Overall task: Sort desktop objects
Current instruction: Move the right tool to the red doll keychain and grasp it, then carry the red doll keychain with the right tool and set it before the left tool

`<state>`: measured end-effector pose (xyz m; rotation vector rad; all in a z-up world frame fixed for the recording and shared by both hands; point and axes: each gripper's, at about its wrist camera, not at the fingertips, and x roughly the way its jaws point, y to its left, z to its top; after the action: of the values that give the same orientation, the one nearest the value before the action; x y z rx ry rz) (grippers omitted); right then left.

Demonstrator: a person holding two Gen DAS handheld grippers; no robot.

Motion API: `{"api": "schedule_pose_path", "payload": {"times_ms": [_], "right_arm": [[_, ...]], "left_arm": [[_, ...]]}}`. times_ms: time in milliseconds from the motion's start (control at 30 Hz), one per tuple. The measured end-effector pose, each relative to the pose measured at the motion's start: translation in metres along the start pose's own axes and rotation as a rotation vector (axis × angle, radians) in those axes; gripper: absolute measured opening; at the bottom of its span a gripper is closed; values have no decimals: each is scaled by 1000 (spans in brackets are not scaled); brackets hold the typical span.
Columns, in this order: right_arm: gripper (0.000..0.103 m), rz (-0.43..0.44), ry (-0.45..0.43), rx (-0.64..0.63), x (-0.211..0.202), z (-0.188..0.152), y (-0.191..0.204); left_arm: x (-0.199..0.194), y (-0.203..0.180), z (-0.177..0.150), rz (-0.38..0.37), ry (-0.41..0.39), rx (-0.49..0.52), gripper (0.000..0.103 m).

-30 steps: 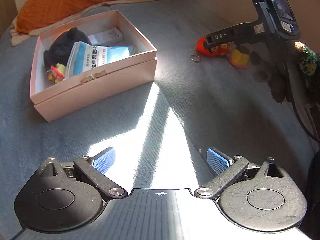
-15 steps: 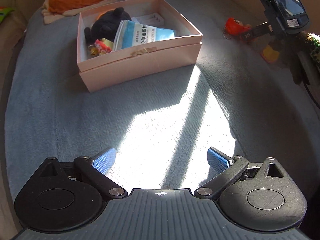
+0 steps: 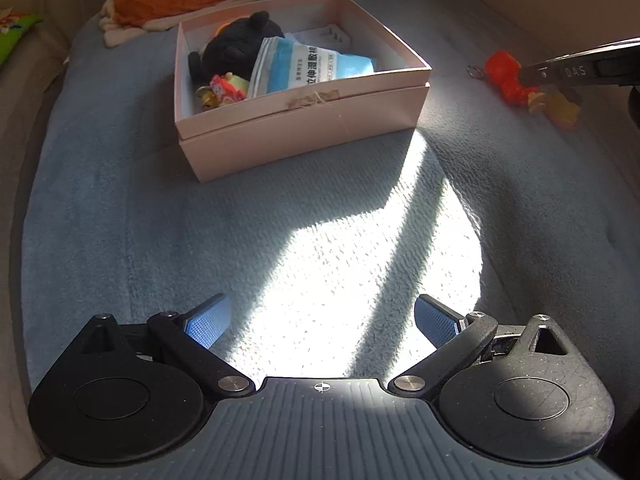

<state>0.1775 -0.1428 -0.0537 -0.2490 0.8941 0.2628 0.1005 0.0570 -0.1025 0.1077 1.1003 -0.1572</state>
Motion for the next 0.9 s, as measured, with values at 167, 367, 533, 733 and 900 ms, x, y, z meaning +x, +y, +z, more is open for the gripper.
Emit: {"api": "schedule_pose_path", "payload": {"times_ms": [167,367,533,733,900], "right_arm": [[76,-96,-47,-156,3,-5,27],[89,-404,6,-192,76,5,-21],[73,-335,88,24,108,18,-70],[46,-198,80,44,86,20,-63],[46,64,96,131,30,8,-23]], "left_arm": [[4,15,2,39,12,-56,101],[-1,17,9,-5,-29,-80,101],[-6,-2,13,-94,-69,0,101],[3,-16,8,-97,-29,45,101],[6,-15,2,-93,-4,91,101]]}}
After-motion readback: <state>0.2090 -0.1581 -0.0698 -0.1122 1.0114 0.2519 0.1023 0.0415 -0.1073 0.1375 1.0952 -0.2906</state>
